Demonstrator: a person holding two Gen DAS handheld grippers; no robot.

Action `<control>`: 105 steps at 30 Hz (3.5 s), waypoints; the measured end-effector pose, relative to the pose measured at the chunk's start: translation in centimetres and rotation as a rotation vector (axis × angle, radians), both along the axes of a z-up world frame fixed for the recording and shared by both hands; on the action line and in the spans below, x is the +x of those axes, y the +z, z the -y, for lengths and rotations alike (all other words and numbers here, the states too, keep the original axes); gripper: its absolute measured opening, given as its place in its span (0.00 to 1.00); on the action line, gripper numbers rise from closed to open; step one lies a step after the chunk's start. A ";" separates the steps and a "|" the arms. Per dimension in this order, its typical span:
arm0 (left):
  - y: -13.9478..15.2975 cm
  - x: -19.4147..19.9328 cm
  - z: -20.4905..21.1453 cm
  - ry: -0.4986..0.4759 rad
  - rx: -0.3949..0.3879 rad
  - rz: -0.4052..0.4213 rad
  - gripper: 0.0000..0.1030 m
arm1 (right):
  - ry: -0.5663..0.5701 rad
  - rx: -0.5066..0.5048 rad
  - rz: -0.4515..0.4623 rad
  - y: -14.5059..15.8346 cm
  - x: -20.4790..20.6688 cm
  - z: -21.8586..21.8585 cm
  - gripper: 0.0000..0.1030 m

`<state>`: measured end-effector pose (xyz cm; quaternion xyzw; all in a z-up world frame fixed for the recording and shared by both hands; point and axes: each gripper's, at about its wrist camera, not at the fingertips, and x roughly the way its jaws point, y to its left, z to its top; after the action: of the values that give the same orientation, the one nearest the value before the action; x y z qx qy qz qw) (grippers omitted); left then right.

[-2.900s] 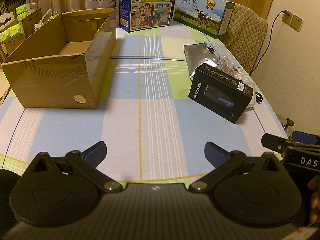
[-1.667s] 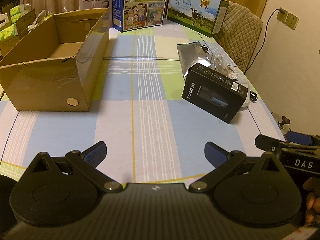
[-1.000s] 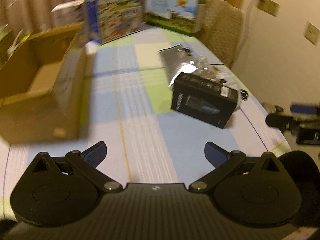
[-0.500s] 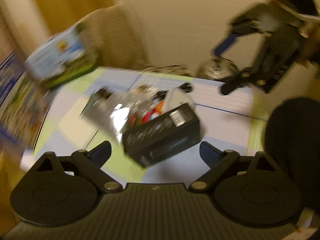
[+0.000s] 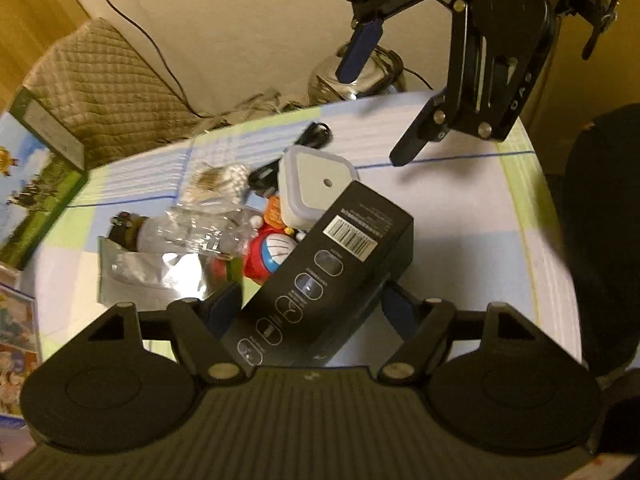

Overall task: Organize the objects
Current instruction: 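Grasp the black product box with the left tool while the right tool grasps the white night light, then carry both items to the cardboard box and release them inside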

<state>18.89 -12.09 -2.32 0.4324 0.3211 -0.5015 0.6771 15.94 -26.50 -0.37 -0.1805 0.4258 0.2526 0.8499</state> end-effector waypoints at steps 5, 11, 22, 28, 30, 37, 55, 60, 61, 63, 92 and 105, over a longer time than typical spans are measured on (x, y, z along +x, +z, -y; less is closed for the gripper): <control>-0.1 1.0 0.0 0.031 0.053 -0.055 0.59 | 0.009 0.012 -0.033 -1.7 0.9 -0.5 0.73; 0.7 1.4 -2.8 0.255 0.014 -0.187 0.37 | -0.021 0.045 0.007 -3.1 1.5 -1.2 0.71; 0.9 0.7 -3.5 0.433 -0.041 -0.175 0.39 | -0.115 0.098 0.032 -4.5 2.9 -3.0 0.68; 0.8 1.2 -2.3 0.468 -0.056 -0.161 0.39 | -0.191 0.109 0.013 -4.5 3.0 -3.2 0.69; 0.6 1.6 -2.0 0.487 -0.053 -0.155 0.39 | -0.205 0.111 0.010 -4.5 3.0 -3.1 0.69; 0.7 1.8 -2.5 0.526 -0.018 -0.145 0.38 | -0.270 0.130 0.004 -4.2 2.6 -2.0 0.67; 0.9 2.4 -3.2 0.614 -0.049 -0.162 0.36 | -0.318 0.105 -0.005 -4.1 2.8 -2.2 0.60; 1.7 2.1 -3.9 0.631 -0.061 -0.177 0.36 | -0.305 0.106 -0.001 -3.0 1.9 -1.9 0.60; 1.9 2.0 -4.0 0.634 -0.063 -0.175 0.36 | -0.303 0.107 0.002 -2.7 1.8 -1.9 0.60; 2.4 1.8 -4.2 0.639 -0.069 -0.173 0.36 | -0.298 0.111 0.008 -2.1 1.5 -2.0 0.60; 19.7 0.6 -30.9 1.098 -0.174 0.089 0.36 | 0.167 0.302 0.041 12.0 0.6 -28.4 0.60; 14.3 2.9 -36.2 1.158 -0.208 0.011 0.36 | 0.252 0.202 -0.020 7.5 2.1 -36.9 0.60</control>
<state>21.80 24.15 12.00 0.1204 0.4505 -0.0767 0.8813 17.99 10.44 7.15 -0.1435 0.3806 0.4007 0.8210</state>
